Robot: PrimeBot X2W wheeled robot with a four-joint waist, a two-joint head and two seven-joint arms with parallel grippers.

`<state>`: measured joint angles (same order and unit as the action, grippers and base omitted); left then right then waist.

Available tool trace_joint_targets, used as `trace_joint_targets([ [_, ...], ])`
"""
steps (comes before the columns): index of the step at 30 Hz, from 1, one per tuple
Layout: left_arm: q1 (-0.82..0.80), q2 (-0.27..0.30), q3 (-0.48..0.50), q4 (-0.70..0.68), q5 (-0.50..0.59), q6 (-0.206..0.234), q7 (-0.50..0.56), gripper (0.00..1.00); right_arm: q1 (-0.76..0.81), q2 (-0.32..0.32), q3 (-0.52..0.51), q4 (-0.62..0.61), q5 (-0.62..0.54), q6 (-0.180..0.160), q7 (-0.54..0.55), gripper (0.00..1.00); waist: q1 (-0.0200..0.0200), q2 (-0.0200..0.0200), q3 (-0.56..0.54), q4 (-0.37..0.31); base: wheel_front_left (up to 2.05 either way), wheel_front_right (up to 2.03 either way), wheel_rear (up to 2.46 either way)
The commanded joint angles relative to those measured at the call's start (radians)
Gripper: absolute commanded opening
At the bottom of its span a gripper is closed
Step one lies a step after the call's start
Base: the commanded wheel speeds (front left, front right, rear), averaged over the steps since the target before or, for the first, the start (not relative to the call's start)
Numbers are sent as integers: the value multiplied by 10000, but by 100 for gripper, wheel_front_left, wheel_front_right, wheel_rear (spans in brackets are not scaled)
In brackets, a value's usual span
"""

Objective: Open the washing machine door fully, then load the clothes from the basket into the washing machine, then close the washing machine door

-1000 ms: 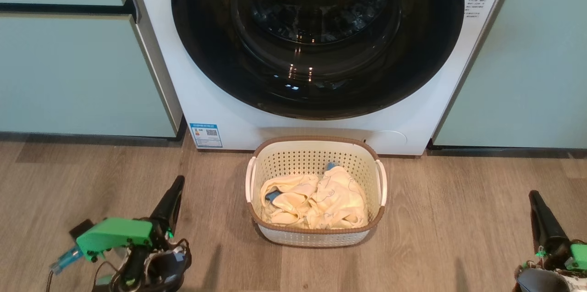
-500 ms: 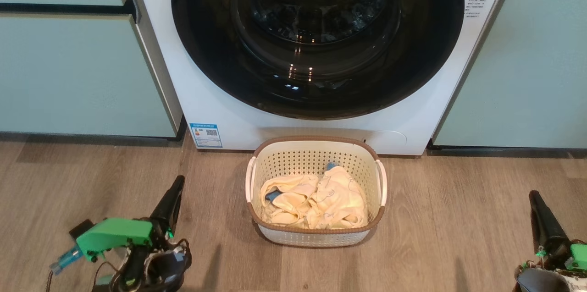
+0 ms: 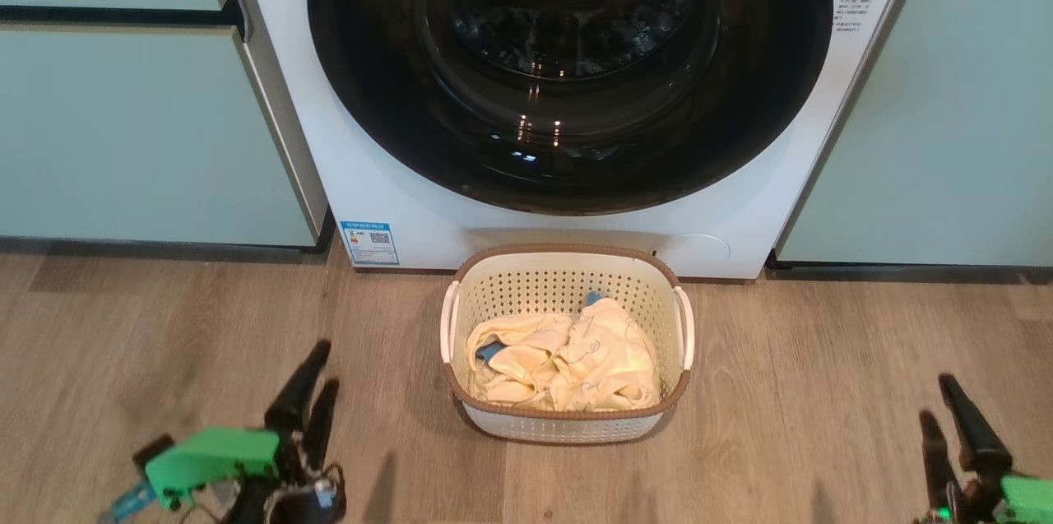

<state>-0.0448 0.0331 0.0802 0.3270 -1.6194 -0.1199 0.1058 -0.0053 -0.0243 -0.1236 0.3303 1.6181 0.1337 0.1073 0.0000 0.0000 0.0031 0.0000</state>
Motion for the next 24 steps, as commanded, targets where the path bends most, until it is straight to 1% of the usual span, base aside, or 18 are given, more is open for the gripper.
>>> trace_joint_targets([
  [1, -345, 61, 12, -332, 34, -5, -32, 100, -381, -102, -27, -333, -18, -1, -16, 100, 0, 0, 0, 1, 0, 0, 0],
  [24, -451, 111, -169, -755, 289, -24, -444, 100, -606, -210, 162, -576, -420, -6, -307, 100, 0, 0, -12, 21, 0, 0, 0],
])
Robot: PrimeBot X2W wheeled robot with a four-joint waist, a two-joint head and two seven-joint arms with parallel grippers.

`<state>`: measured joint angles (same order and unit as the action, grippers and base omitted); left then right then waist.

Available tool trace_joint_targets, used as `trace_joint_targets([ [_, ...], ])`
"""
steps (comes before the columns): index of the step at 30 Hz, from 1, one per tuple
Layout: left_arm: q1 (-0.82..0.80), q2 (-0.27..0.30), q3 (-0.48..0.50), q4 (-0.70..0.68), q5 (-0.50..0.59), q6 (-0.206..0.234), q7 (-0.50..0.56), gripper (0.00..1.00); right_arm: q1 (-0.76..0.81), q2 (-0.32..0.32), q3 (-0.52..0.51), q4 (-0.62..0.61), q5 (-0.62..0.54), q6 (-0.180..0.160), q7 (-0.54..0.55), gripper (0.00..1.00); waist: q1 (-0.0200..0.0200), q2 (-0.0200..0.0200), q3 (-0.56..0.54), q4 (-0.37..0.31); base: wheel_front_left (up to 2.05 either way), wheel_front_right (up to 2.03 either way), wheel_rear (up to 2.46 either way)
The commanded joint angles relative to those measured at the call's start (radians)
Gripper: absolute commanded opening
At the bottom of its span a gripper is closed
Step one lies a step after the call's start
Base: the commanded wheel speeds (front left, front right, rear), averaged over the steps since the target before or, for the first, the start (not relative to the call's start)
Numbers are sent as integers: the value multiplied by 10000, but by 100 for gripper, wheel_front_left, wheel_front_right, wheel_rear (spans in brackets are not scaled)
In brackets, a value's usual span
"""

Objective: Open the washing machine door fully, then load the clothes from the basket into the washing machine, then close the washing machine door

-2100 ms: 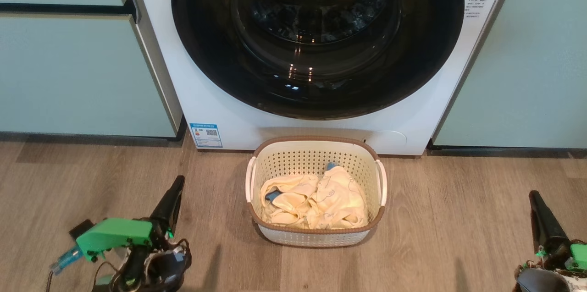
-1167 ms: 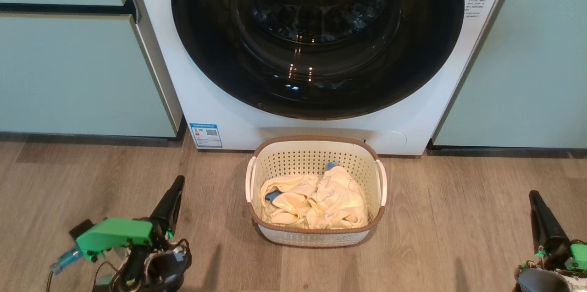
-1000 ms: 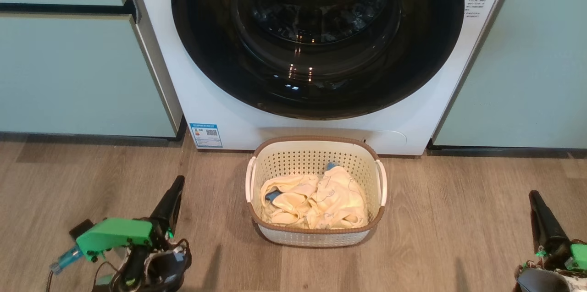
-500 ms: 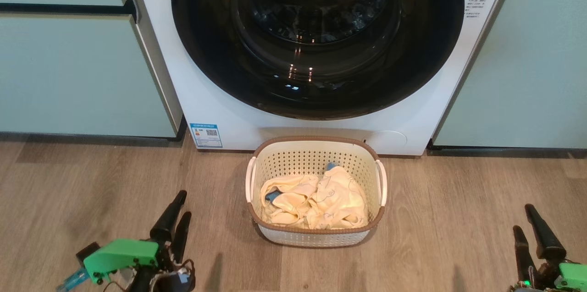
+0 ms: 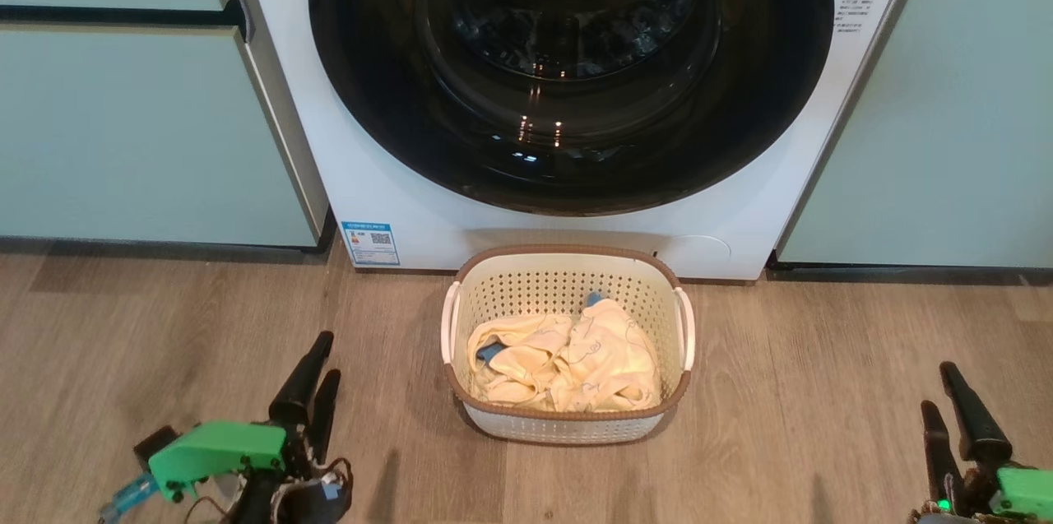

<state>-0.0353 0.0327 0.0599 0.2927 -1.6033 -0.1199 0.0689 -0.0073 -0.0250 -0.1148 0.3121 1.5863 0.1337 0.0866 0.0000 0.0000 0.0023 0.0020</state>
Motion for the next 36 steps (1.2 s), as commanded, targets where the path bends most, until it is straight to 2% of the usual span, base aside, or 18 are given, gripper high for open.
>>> trace_joint_targets([
  [1, -548, 117, 26, -425, 134, -25, -96, 100, -595, -216, 91, -403, -140, -7, -122, 100, 0, 0, -6, 2, 0, 0, 0],
  [10, -587, 195, -35, -502, 409, -32, -396, 100, -673, -383, 301, -472, -626, -9, -385, 100, 0, 0, -26, 5, 0, 0, 0],
  [14, -623, 338, -115, -479, 958, -24, -661, 100, -721, -518, 442, -438, -1104, -10, -635, 100, 0, 0, -33, 8, 0, 0, 0],
  [21, -713, 558, -159, -636, 2908, 199, -982, 100, -880, -759, 601, -212, -2629, -11, -1081, 100, 0, 0, -29, 12, 0, 0, 0],
  [36, -640, 555, -159, -1197, 6937, 602, -1425, 100, -1150, -682, 408, -304, -6554, -15, -1595, 100, 0, 0, -5, 3, 0, 0, 0],
])
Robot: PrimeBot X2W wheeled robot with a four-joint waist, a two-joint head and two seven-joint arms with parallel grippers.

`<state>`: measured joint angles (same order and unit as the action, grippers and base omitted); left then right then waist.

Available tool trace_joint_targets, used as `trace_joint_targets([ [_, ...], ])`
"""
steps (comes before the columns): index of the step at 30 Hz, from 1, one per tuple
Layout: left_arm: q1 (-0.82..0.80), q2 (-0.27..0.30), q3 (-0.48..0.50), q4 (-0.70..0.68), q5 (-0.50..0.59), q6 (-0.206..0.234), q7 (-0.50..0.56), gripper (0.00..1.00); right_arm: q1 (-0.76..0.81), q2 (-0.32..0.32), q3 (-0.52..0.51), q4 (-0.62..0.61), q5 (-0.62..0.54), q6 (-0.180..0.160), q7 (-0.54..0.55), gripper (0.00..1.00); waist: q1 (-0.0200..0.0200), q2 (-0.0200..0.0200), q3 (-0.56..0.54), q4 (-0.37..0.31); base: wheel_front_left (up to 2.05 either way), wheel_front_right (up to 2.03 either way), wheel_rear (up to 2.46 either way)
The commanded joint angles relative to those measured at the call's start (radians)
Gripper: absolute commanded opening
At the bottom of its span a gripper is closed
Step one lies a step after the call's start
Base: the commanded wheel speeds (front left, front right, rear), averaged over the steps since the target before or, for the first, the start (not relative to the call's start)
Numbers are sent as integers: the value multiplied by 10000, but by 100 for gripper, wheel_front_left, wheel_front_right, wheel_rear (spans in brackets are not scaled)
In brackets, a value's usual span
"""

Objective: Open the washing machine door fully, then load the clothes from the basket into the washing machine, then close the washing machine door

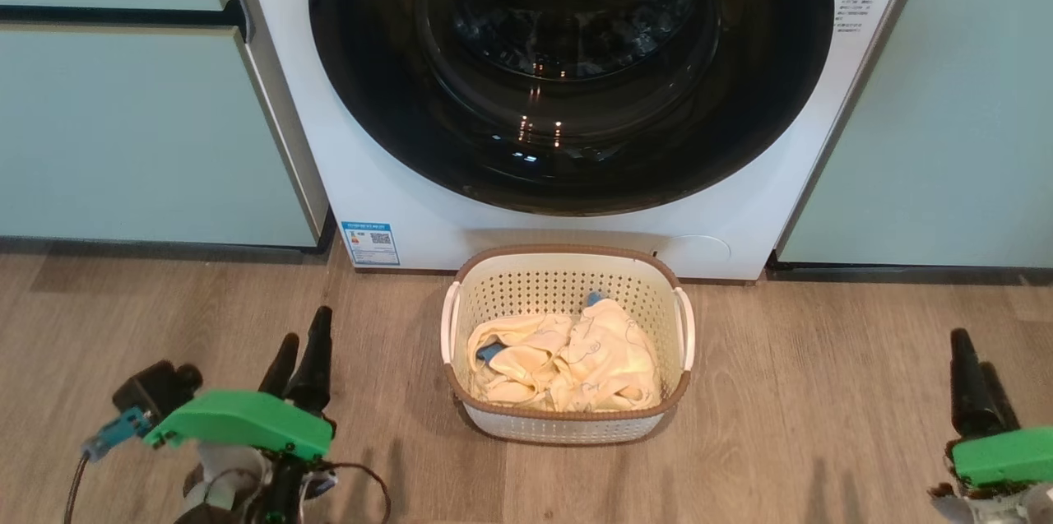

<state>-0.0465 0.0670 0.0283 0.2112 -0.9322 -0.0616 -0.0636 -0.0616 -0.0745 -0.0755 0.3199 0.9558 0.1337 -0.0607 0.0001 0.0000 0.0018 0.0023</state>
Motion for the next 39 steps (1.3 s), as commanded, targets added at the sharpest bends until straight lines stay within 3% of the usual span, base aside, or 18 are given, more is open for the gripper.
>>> trace_joint_targets([
  [1, -520, 237, 128, -411, 479, 67, -130, 100, -615, -179, -12, -403, -543, -15, -152, 100, 0, 0, 1, -1, 0, 0, 0],
  [7, -502, 371, -87, -563, 1768, 303, -307, 100, -607, -132, -67, -622, -2560, -17, -331, 100, 0, 0, 11, -4, 0, 0, 0],
  [13, -489, 453, -223, -636, 2658, 441, -484, 100, -590, 15, -83, -808, -3880, -18, -508, 100, 0, 0, 15, -10, 0, 0, 0],
  [39, -578, 596, -496, -550, 5626, 715, -1249, 100, -614, 218, 41, -1053, -7360, -24, -1276, 100, -1, 0, 19, -45, 0, 0, 0],
])
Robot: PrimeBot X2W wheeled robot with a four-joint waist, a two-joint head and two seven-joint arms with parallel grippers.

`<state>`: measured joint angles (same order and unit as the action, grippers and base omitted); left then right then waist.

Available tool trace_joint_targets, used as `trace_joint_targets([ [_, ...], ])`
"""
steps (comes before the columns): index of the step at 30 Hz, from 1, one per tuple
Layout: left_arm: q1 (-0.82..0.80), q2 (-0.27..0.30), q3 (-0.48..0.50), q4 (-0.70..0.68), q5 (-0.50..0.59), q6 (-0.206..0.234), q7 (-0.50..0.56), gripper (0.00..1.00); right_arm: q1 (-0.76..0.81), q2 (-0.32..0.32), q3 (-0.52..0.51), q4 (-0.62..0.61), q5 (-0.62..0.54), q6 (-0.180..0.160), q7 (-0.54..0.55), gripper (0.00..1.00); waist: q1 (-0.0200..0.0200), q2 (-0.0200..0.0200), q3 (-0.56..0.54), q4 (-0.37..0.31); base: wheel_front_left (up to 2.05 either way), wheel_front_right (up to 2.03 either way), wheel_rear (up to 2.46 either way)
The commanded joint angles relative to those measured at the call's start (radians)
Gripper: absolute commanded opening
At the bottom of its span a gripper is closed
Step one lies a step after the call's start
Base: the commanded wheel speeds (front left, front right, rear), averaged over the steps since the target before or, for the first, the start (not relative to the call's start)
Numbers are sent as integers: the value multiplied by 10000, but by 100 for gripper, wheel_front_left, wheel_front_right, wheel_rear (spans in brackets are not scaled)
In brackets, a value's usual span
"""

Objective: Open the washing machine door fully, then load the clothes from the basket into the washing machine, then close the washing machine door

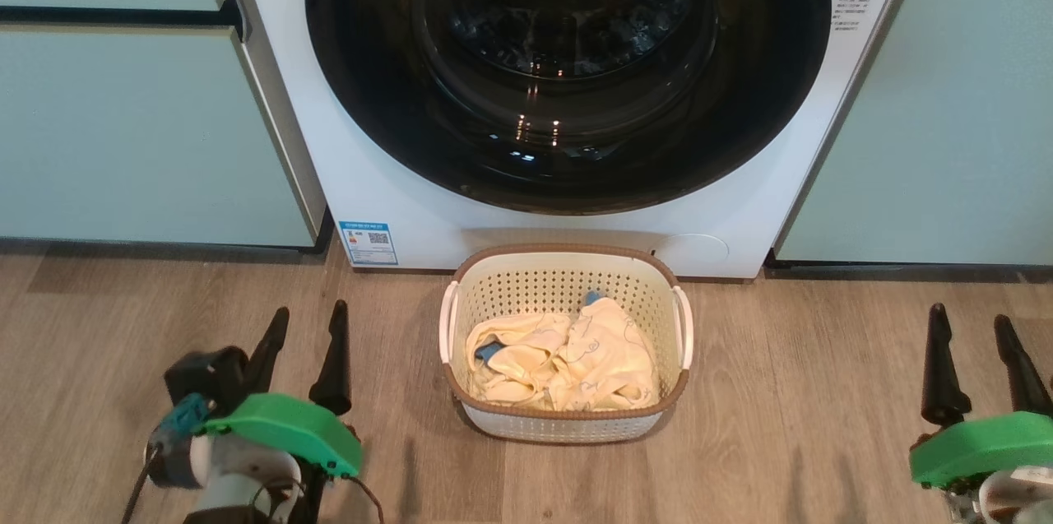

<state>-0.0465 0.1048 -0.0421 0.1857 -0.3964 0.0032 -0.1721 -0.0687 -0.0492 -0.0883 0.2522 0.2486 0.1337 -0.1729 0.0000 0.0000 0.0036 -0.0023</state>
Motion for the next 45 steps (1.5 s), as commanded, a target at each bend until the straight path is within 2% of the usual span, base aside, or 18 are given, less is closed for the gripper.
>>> trace_joint_targets([
  [1, -585, 223, 201, -299, 383, 76, -193, 100, -551, -33, 175, -386, -425, -25, -184, 100, 0, 0, 4, -1, 0, 0, 0],
  [26, -765, 289, 101, -159, 3078, 454, -897, 100, -794, -23, 166, -479, -3366, -30, -889, 100, 0, 0, 55, -57, 0, 0, 0],
  [34, -791, 298, 119, -28, 3051, 469, -897, 100, -793, -15, 64, -415, -3079, -30, -889, 100, 0, 0, 37, -52, 0, 0, 0],
  [45, -773, 281, 85, 66, 2992, 459, -897, 100, -708, -12, 80, -91, -1853, -30, -889, 100, 0, 0, -22, 5, 0, 0, 0],
])
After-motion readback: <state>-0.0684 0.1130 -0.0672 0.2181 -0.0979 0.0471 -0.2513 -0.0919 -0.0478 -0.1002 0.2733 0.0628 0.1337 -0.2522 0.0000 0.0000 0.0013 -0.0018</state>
